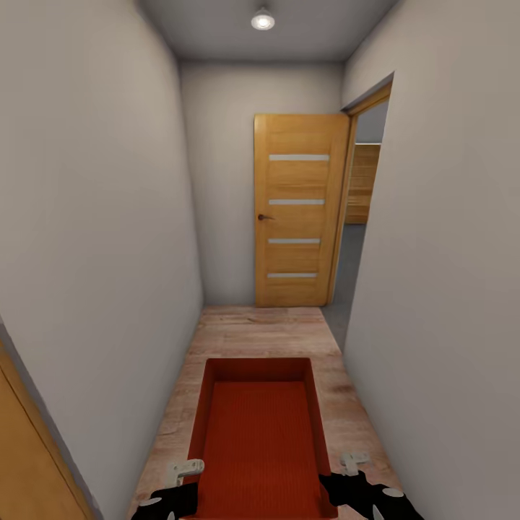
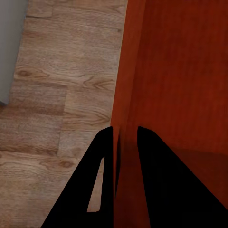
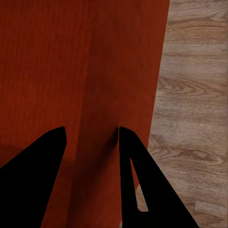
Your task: Move the two storage containers from the living room to the garage. In the garage, place one container on the floor and stack the other container on top of it (either order is fine).
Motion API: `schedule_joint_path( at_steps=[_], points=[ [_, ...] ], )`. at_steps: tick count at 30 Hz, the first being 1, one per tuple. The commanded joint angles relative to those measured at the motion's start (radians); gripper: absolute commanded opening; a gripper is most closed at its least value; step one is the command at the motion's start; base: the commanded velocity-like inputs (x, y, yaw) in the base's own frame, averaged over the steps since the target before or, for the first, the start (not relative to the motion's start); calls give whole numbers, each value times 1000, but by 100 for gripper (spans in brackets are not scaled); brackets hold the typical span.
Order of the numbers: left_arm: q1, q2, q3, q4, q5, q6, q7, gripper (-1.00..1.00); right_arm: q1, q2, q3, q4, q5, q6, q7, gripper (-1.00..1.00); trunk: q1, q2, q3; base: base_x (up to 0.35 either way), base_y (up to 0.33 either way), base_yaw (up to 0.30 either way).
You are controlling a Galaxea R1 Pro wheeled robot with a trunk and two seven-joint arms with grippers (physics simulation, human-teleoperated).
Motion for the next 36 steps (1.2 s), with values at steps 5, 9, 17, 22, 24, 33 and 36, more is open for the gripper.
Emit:
schedule_joint_path(
  at_steps=[5, 9, 17, 22, 24, 33, 36],
  points=[
    [0, -2, 2, -3, -22, -33, 8, -100, -1, 7, -6, 1, -13, 7, 22, -100, 1, -1, -2, 325, 0, 0],
    [0, -2, 2, -3, -22, -33, 8, -100, -1, 7, -6, 1, -12, 7, 22, -100, 1, -1, -2, 325, 0, 0],
    [0, -2, 2, -3, -22, -33, 8, -100, -1, 7, -6, 1, -13, 7, 22, -100, 1, -1, -2, 325, 0, 0],
    [0, -2, 2, -3, -22, -33, 8, -100, -1, 7, -5, 1, -13, 7, 22, -100, 1, -1, -2, 325, 0, 0],
    [0, -2, 2, -3, -22, -33, 8, -100, -1, 7, -5, 1, -13, 7, 22, -100, 1, -1, -2, 325, 0, 0],
    [0, -2, 2, -3, -22, -33, 8, -100, -1, 7, -6, 1, -13, 7, 22, -100, 1, -1, -2, 325, 0, 0],
    [0, -2, 2, -3, -22, -33, 8, -100, -1, 7, -6, 1, -13, 7, 22, -100, 1, -1, -2, 325, 0, 0]
  ],
)
